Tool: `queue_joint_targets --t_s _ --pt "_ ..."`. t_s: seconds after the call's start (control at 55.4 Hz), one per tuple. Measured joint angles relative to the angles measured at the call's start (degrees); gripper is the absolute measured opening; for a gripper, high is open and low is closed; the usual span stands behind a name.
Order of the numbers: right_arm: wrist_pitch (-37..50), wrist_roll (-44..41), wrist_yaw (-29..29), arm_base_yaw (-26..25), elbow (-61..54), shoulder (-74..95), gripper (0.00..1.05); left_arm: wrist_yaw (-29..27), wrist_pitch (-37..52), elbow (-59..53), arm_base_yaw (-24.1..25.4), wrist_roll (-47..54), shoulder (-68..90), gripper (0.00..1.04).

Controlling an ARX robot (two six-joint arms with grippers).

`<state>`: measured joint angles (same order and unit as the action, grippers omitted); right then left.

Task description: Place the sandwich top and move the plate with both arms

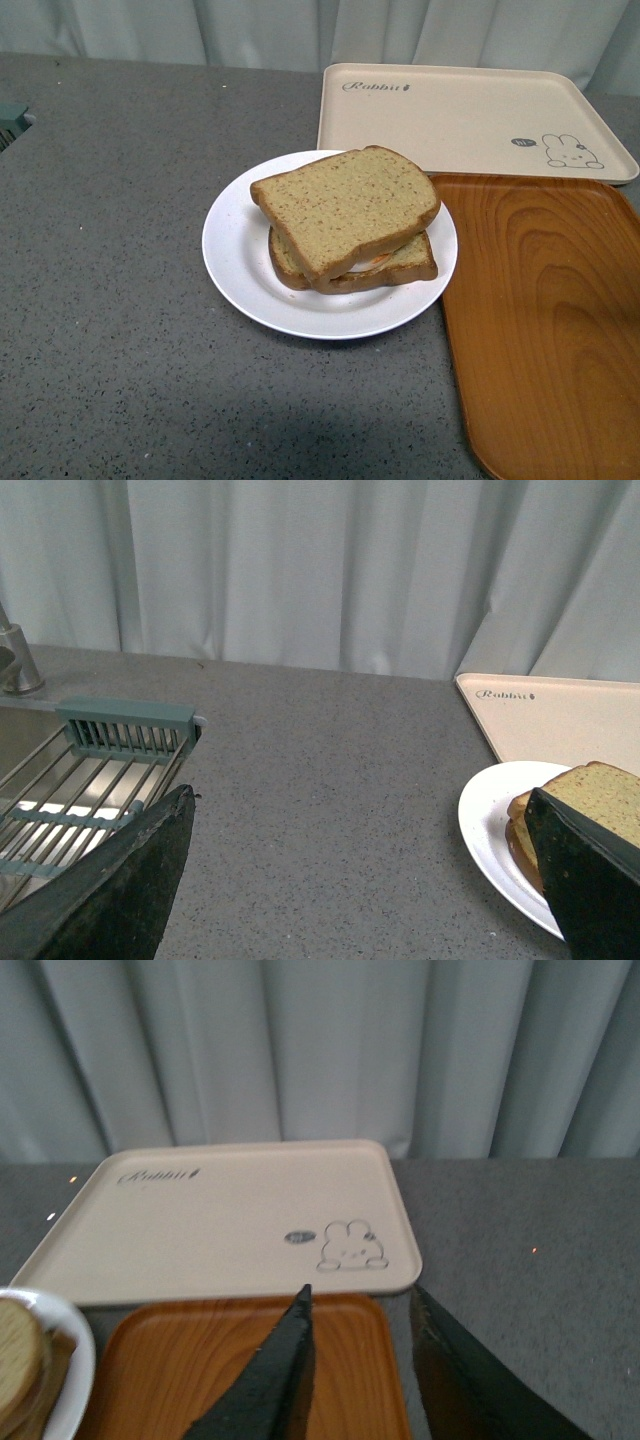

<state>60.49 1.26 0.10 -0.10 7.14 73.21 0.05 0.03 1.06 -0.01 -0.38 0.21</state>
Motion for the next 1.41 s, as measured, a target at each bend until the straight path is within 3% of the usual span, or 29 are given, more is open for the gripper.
queue_joint_targets --t_s 0.072,0.144,0.181,0.235,0.307,1.3,1.354,1.408 --pt "-6.7 -0.4 0.0 0.0 -3.2 -9.0 0.13 0.0 0.0 0.0 0.0 0.0 0.0 0.98" --pt "-22.8 -0.9 0.0 0.0 -6.7 -27.5 0.01 0.0 0.0 0.0 0.0 0.0 0.0 0.98" --pt "-31.4 -0.9 0.0 0.0 -6.8 -35.9 0.01 -0.1 0.0 0.0 0.0 0.0 0.0 0.98" --pt "-50.9 -1.0 -0.2 0.0 -6.8 -58.0 0.01 -0.1 0.0 0.0 0.0 0.0 0.0 0.98" --pt "-59.7 -1.0 -0.1 0.0 -6.8 -70.6 0.01 0.0 0.0 0.0 0.0 0.0 -0.1 0.98" --pt "-60.4 -1.0 -0.2 0.0 -6.8 -73.0 0.01 0.0 0.0 0.0 0.0 0.0 -0.1 0.98" --pt "-63.8 3.3 -3.0 0.0 -5.6 -71.7 0.05 0.0 0.0 0.0 0.0 0.0 -0.1 0.98" --pt "-69.5 15.8 -5.1 2.0 -3.1 -66.7 0.18 0.0 0.0 0.0 0.0 0.0 -0.1 0.98"
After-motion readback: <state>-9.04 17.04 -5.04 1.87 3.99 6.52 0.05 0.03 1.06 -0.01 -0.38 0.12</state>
